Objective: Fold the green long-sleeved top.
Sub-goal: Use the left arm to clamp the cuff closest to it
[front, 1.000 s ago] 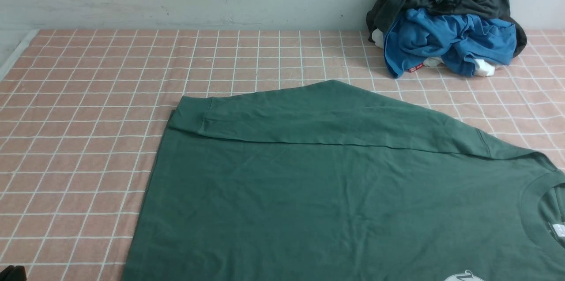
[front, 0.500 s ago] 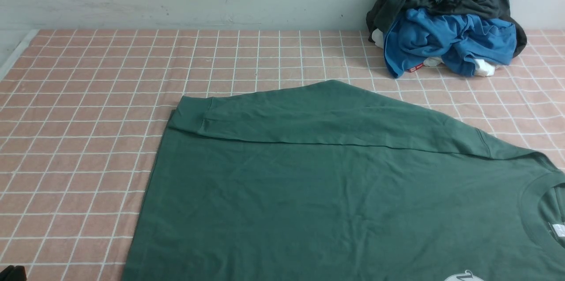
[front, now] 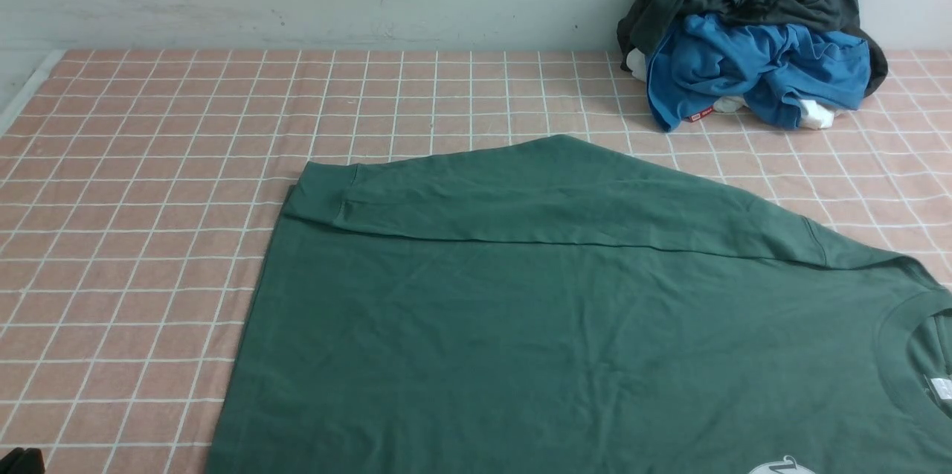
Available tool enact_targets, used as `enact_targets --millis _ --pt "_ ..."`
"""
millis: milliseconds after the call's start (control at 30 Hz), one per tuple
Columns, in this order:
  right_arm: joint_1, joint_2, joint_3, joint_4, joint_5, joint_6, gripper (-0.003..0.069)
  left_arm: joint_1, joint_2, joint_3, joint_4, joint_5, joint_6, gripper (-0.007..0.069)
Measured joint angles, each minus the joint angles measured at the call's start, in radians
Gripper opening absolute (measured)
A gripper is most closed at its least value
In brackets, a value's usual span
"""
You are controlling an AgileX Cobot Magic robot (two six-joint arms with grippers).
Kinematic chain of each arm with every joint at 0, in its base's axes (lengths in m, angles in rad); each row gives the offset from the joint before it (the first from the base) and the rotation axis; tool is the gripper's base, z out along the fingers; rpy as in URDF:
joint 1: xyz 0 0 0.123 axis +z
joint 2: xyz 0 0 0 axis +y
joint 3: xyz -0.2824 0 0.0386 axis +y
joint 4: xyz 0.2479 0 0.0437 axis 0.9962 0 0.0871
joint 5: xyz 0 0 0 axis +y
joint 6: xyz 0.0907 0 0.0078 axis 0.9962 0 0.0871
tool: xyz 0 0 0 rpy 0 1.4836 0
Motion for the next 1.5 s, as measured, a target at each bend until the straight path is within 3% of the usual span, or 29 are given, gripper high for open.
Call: enact_targets --millis 267,433,633,767,933,967,1000,1067,1167,1300,1500 --pt "0.0 0.0 0.0 -0.002 0.0 0.0 -0.0014 0.0 0.0 0.0 0.0 -0.003 0.0 -0.0003" --pt "0.0 0.0 0.0 -0.004 0.0 0.001 -0.0014 0.0 0.0 0.001 -0.091 -0.011 -0.001 -0.0003" --pt "0.0 0.0 0.0 0.012 0.0 0.019 -0.0014 0.0 0.0 0.006 -0.316 -0.022 -0.008 -0.0003" --pt "0.0 0.0 0.0 0.077 0.0 0.036 -0.0014 0.0 0.0 0.011 -0.662 -0.024 -0.023 -0.0003" --pt "0.0 0.0 0.001 0.305 -0.009 0.135 -0.0014 0.0 0.0 0.011 -1.0 -0.054 -0.03 -0.0003" --pt "0.0 0.0 0.001 0.32 -0.009 0.142 -0.0014 0.0 0.0 0.011 -1.0 -0.056 -0.03 -0.0003" --pt "0.0 0.0 0.002 0.477 -0.011 0.203 -0.0014 0.0 0.0 0.011 -1.051 -0.077 -0.03 -0.0003" --pt "0.0 0.0 0.002 0.656 -0.012 0.274 -0.0014 0.0 0.0 0.011 -1.08 -0.094 -0.034 -0.0003" --pt "0.0 0.0 0.002 0.819 -0.027 0.308 -0.0014 0.0 0.0 0.011 -1.097 -0.095 -0.036 -0.0003" --pt "0.0 0.0 0.002 0.864 -0.041 0.246 -0.0014 0.0 0.0 -0.001 -1.1 -0.004 0.018 -0.0003" --pt "0.0 0.0 0.002 0.891 -0.05 0.12 -0.0014 0.0 0.001 -0.177 -1.044 0.152 0.301 -0.0003"
